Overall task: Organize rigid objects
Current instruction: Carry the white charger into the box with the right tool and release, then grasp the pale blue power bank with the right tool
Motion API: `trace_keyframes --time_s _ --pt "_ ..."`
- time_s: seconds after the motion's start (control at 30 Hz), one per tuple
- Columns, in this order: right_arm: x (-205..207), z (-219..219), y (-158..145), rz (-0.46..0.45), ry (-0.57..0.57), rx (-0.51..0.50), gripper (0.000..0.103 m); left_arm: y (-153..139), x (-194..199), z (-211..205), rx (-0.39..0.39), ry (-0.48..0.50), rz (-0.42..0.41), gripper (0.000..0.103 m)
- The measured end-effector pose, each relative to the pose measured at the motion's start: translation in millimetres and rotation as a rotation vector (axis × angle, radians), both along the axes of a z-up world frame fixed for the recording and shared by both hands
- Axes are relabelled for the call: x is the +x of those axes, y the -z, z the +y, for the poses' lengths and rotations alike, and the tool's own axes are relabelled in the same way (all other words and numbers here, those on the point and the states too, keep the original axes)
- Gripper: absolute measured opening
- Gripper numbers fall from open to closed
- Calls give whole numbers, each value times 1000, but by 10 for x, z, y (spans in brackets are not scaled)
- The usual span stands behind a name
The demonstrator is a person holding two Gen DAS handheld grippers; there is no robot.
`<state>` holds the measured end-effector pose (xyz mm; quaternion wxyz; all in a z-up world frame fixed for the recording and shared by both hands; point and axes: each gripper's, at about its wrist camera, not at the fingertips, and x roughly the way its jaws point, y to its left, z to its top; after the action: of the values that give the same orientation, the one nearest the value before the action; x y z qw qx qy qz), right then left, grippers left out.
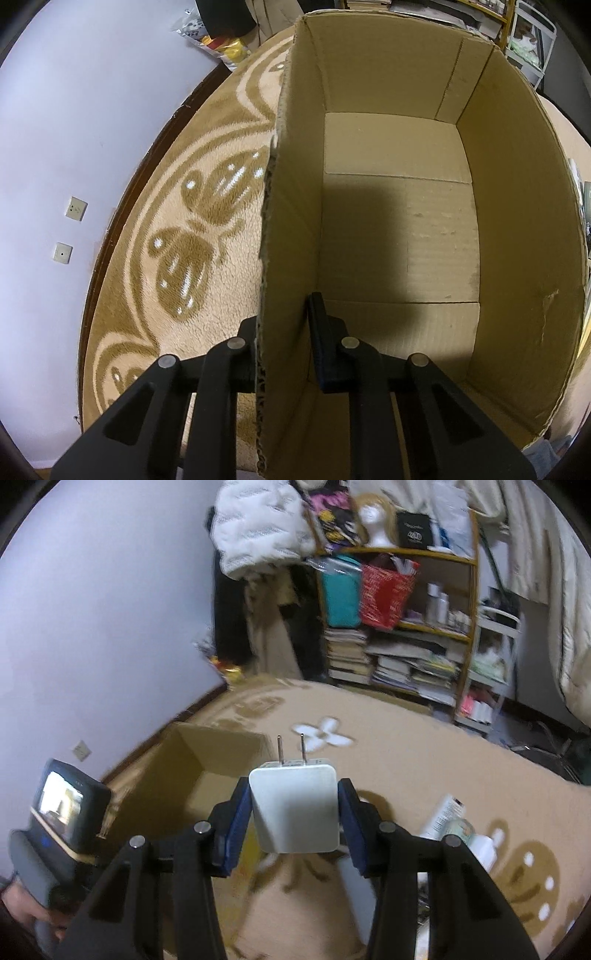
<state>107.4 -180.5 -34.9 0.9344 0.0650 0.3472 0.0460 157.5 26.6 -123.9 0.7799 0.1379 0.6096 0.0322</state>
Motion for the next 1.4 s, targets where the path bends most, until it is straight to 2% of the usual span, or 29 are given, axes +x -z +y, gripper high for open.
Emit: trace_keyframes --time_s 0.17,0.27,0.4,0.8,0.9,0.93,1.03,1.07,1.13,1.2,1.4 --pt "11 391 -80 -59 -113 0 49 18 27 25 -15 -14 10 17" --pt "19 519 5 -37 -148 5 49 34 34 44 -19 -11 16 17" --pt "66 563 147 19 -168 79 49 56 29 37 -11 -8 14 17" --pt "94 625 303 67 -195 83 51 80 26 49 -16 -9 10 17" --pt "59 548 237 40 -167 104 52 80 21 30 -16 0 11 17" --pt "51 530 206 33 -162 100 59 83 16 23 -10 3 9 17" --pt "12 440 90 -6 -127 69 87 88 13 19 -8 6 11 17" --pt "4 404 70 -14 -115 64 92 87 11 23 -7 5 11 17" --pt "-24 310 35 -8 -67 26 95 80 7 22 -10 7 10 17" --pt "-14 204 32 9 -41 17 102 69 1 25 -13 7 7 17" --pt "-9 -119 140 58 42 11 103 61 -14 19 -7 12 5 17"
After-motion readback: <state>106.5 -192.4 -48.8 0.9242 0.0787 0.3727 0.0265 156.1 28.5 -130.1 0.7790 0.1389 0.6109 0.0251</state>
